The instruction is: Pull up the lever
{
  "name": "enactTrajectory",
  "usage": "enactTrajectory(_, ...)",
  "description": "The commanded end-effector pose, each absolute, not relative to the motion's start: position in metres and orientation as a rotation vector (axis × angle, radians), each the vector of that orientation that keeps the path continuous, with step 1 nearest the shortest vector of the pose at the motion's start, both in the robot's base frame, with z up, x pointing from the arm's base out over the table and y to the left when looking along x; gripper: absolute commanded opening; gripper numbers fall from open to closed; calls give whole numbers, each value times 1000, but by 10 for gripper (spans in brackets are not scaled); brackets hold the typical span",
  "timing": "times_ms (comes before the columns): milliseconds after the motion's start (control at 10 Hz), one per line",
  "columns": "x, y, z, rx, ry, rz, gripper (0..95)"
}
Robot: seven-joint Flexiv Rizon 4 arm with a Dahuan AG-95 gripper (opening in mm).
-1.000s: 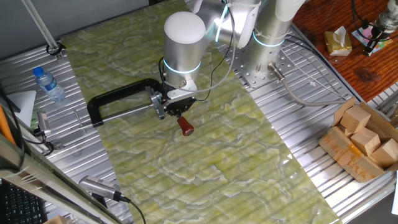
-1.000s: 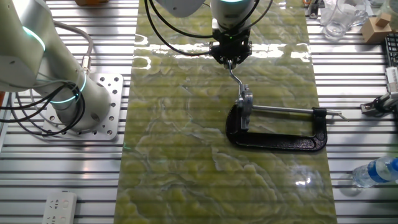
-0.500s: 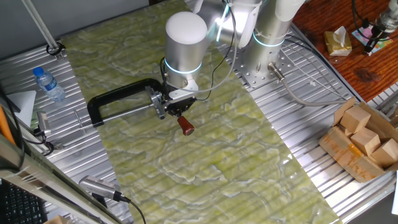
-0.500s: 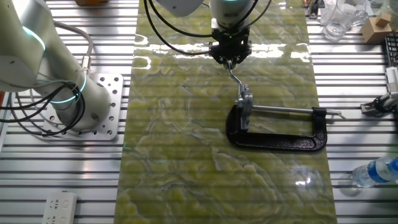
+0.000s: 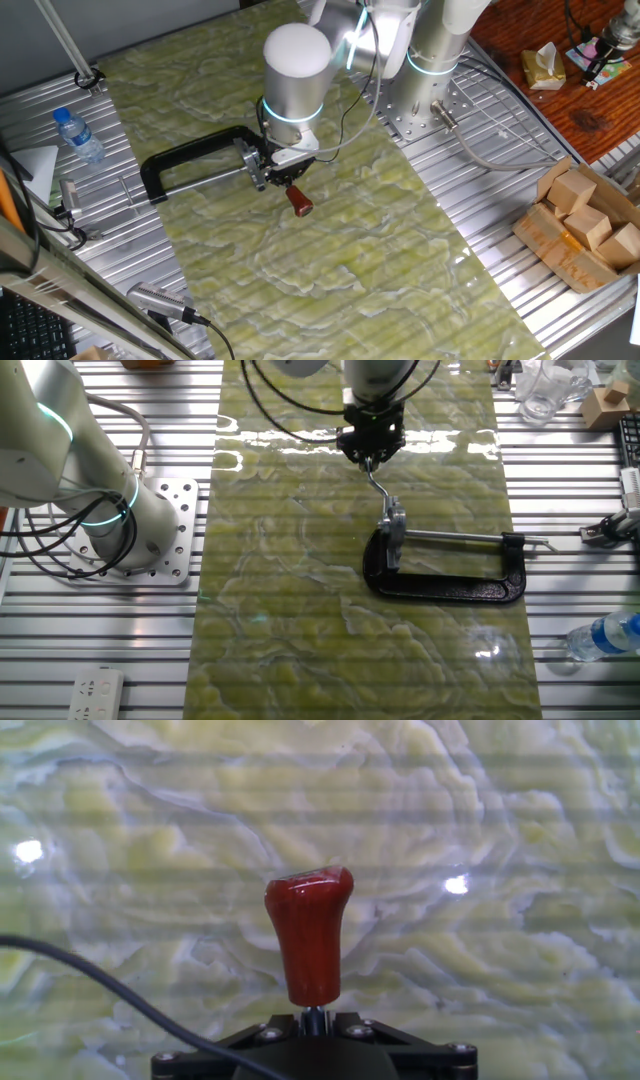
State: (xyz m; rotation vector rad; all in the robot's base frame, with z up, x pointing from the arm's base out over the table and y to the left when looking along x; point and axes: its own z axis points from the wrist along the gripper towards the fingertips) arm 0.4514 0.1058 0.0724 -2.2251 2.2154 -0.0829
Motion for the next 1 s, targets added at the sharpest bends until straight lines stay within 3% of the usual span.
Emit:
enactTrajectory(100,447,106,143,-2244,2214,-79,0)
enactTrajectory(1000,447,86,154,-2304,2157,-71,0)
